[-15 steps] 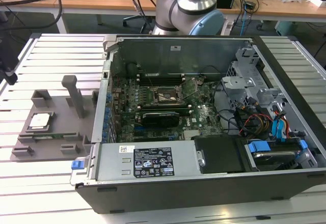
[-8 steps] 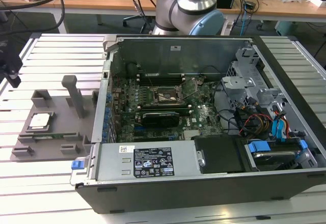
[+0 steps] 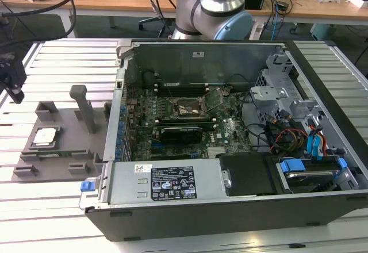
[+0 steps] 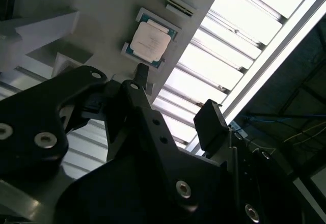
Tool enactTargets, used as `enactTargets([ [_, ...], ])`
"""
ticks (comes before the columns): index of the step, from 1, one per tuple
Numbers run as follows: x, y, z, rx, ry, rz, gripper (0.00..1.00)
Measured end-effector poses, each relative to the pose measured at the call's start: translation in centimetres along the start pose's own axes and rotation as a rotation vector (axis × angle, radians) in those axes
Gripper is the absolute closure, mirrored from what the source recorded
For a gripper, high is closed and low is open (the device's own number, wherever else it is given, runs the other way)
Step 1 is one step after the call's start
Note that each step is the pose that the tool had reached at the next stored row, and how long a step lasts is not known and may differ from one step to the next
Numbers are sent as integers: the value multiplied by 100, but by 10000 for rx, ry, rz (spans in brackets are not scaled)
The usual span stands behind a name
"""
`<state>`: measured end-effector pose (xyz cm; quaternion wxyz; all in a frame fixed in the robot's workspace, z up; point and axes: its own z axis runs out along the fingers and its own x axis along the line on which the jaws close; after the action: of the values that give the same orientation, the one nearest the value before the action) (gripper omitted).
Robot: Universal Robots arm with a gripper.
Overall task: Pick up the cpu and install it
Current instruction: 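Pick up the cpu and move it towards the insertion slot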
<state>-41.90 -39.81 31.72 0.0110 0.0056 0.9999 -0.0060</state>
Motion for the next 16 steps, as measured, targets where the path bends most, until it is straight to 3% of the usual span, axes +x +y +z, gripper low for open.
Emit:
enactTargets([
  [9, -39, 1, 110, 18, -1, -21, 37],
  [16, -49, 2, 155, 18, -1, -22, 37],
])
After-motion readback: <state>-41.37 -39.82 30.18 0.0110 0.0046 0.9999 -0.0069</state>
